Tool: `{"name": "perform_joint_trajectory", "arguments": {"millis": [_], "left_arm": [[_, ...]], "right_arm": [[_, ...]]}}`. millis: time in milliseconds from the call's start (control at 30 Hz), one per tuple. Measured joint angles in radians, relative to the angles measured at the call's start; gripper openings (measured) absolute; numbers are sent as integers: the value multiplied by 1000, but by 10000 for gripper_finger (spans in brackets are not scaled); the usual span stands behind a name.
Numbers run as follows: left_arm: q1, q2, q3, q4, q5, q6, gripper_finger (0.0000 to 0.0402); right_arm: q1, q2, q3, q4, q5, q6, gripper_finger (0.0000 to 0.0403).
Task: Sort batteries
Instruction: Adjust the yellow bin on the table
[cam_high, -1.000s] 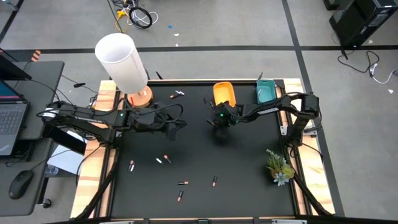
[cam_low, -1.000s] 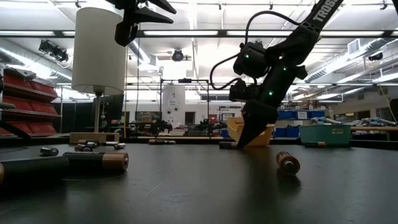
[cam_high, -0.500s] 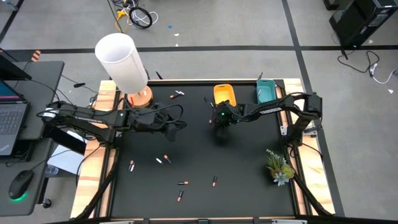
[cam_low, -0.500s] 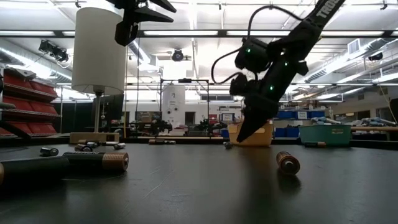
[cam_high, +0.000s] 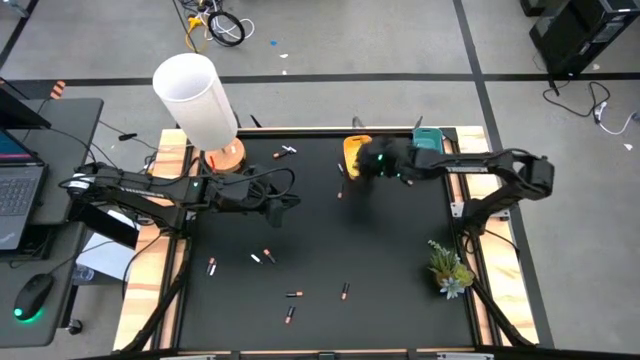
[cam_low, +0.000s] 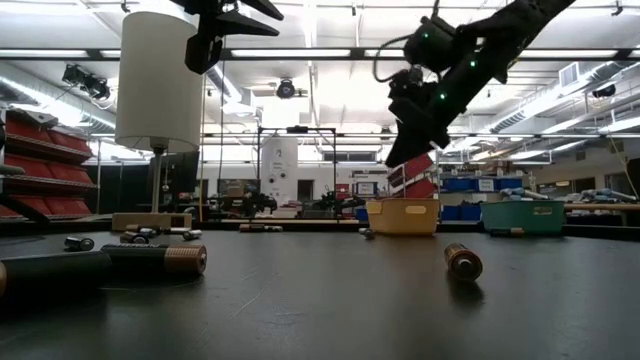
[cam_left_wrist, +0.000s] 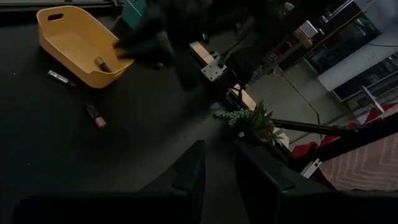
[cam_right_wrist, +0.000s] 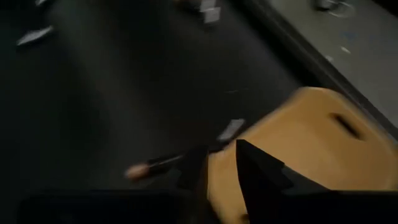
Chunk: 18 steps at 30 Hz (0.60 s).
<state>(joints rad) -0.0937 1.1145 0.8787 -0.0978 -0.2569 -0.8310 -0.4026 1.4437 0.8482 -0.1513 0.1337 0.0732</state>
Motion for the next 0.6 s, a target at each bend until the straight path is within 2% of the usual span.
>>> {"name": "perform_joint_trajectory", "arguments": {"millis": [100, 267, 433, 600], "left_arm": [[0, 0, 0, 1, 0, 0, 97], [0, 0, 0, 3, 0, 2, 97], [0, 0, 0, 5, 0, 12, 97], [0, 0, 0, 10, 0, 12, 97]], "right_arm": [[-95, 9, 31, -53, -24, 38, 76], [-206, 132, 206, -253, -73, 15, 58], [-241, 271, 391, -390, -116, -49, 52], [-245, 398, 526, -495, -98, -85, 51]]}}
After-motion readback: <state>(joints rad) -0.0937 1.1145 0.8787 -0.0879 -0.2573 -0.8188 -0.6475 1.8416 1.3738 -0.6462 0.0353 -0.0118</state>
